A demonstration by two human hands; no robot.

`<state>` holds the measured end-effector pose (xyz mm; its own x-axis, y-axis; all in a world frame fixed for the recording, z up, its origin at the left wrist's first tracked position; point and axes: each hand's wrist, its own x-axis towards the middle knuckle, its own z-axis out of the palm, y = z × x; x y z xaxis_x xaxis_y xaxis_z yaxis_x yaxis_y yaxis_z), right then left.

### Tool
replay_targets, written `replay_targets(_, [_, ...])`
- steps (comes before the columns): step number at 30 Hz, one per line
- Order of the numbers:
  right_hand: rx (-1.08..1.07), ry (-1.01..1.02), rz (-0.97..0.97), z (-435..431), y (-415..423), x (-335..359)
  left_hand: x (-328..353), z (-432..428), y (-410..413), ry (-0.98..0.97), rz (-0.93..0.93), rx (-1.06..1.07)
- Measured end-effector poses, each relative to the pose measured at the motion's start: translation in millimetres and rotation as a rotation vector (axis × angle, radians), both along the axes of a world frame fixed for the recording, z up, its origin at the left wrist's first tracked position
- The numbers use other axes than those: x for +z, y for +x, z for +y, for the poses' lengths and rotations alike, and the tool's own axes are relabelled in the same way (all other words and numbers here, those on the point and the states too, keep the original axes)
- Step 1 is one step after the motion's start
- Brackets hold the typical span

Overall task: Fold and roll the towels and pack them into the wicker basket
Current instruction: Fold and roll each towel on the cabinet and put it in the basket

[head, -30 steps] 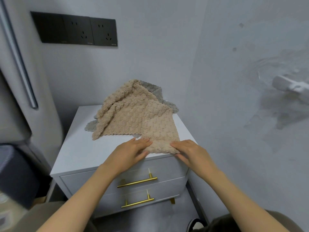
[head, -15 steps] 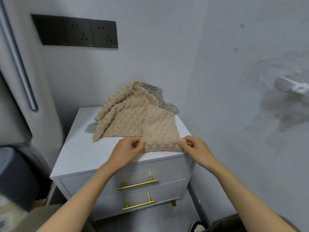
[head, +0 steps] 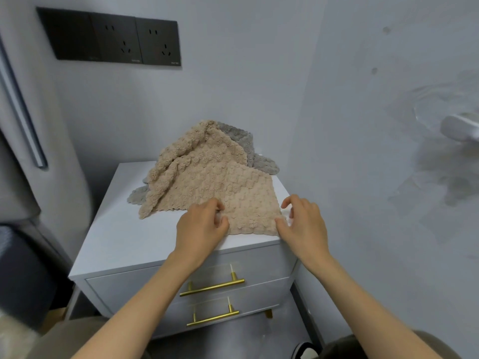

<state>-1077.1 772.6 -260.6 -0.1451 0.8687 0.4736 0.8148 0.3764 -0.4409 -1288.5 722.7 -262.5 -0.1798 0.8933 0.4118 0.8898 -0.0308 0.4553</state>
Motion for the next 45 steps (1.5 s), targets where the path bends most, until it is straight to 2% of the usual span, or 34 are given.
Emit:
replay_targets(3, [0.177,0.275,-0.132,-2.6,-9.0,-6.5,-3.2,4.8,3.9,0.174,0.151,-0.115])
replay_targets(7, [0.351,0.381,-0.302,-7.4,-14.5,-16.3,-6.2,3.3,14.2,0.218,0.204,-0.249])
replay_targets(14, [0.398,0.285,-0.311,-9.2,-2.0,-18.4,-10.1,-0.3,11.5,0.140,0.281,-0.306])
replay_targets(19, [0.336,0.129,-0.316,-9.0,12.9,-8.9,-8.1,-5.1,1.6,0.007,0.131,-0.300])
replay_targets(24, [0.377,-0.019,-0.375,-1.1,26.6,-9.0,-0.4,1.4,-11.9,-0.141,-0.006,-0.375])
replay_targets(30, [0.344,-0.124,-0.263,1.1,25.4,-8.5,0.9,2.2,-11.7,-0.121,-0.097,-0.344])
replay_targets(34, [0.312,-0.305,-0.076,2.9,26.2,-4.1,3.8,-1.6,-13.6,-0.171,-0.203,-0.325])
replay_targets(40, [0.309,-0.458,0.244,1.2,25.9,11.2,9.0,-3.1,-13.7,-0.204,-0.338,-0.259])
replay_targets(43, [0.220,-0.528,0.294,2.6,23.9,10.7,8.4,0.3,-9.3,-0.198,-0.357,-0.171])
replay_targets(45, [0.135,-0.494,0.278,2.0,19.2,9.9,8.4,1.3,-3.7,-0.183,-0.378,-0.090])
